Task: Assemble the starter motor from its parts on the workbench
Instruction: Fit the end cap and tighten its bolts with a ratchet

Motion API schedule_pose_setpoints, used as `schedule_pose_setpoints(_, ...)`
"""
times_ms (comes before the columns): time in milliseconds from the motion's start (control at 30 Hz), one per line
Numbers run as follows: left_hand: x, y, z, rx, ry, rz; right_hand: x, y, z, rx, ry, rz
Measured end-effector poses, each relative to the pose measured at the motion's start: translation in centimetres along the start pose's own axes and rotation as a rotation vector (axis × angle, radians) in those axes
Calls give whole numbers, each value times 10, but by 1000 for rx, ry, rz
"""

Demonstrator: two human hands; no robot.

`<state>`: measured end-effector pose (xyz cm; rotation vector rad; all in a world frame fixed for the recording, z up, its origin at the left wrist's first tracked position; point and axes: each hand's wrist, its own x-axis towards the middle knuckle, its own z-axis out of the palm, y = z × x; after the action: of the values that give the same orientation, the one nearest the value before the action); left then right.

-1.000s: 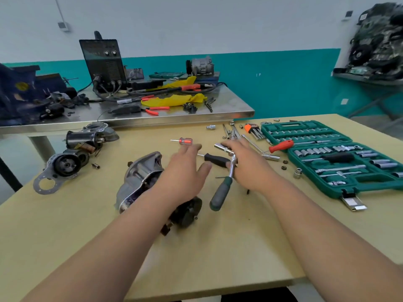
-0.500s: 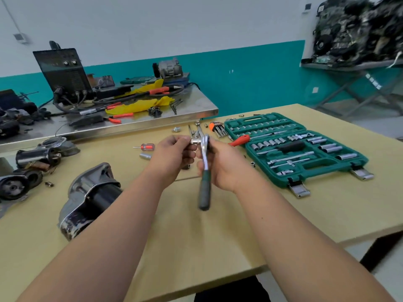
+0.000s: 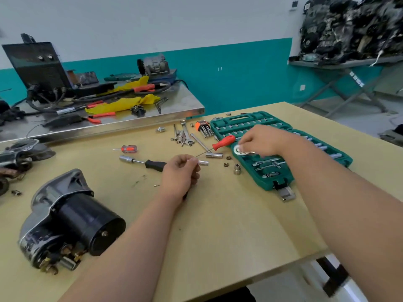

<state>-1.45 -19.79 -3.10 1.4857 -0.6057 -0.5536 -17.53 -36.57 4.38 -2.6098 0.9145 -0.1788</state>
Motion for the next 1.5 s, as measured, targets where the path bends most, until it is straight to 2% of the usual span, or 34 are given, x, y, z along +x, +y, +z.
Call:
schedule_pose_setpoints(67,1,1,7,195,-22,59,10,5,-1,-197,-132,21)
schedule_pose_setpoints(200,12,5,17,469,-38,177,25,13,0,-282,-125,77)
schedule_pose_setpoints(267,19,9,25,545,-40,155,28,18,4,-318,-114,81)
schedule_pose_setpoints(333,29,16,39,418,14,23,27,24,7,-263,-67,73)
schedule_pose_setpoints(400,38,25,53,137,84,-206,26,31,10,-221,-18,43)
schedule_pose_setpoints(433,43,28,58,63,105,-261,25,35,10,-223,-1,32)
schedule_pose_setpoints(467,49,27,63,90,95,-258,25,37,11,-238,12,33)
schedule_pose_setpoints(500,55,25,67,207,60,-200,23,39,13,-264,24,41)
schedule_pose_setpoints(633,68,14,79,1035,-105,181,18,47,27,-251,130,36)
schedule_pose_setpoints(700,75,10,82,1223,-176,239,17,49,33,-166,150,52)
schedule_pose_setpoints(800,86,8,81,1240,-190,221,21,53,42,-113,153,110)
schedule_pose_setpoints(1033,82,12,52,1229,-62,272,27,54,49,-121,74,203)
schedule_pose_setpoints(1100,77,12,40,1304,-83,220,25,49,51,-162,130,175)
schedule_pose_setpoints(1200,67,17,31,1385,-85,145,17,31,51,-156,334,78)
schedule_pose_setpoints(1267,55,25,36,1215,-64,181,10,6,54,-9,420,-24)
schedule_pose_setpoints(1333,42,33,48,742,-113,114,3,-20,60,198,336,-136)
schedule_pose_setpoints(1400,27,44,61,128,-207,-210,-4,-36,64,265,205,-229)
schedule_pose_setpoints(1433,21,49,63,-92,-241,-352,-6,-39,64,247,177,-253)
schedule_pose_setpoints(1500,17,50,62,-293,-294,-483,-10,-37,60,206,169,-265)
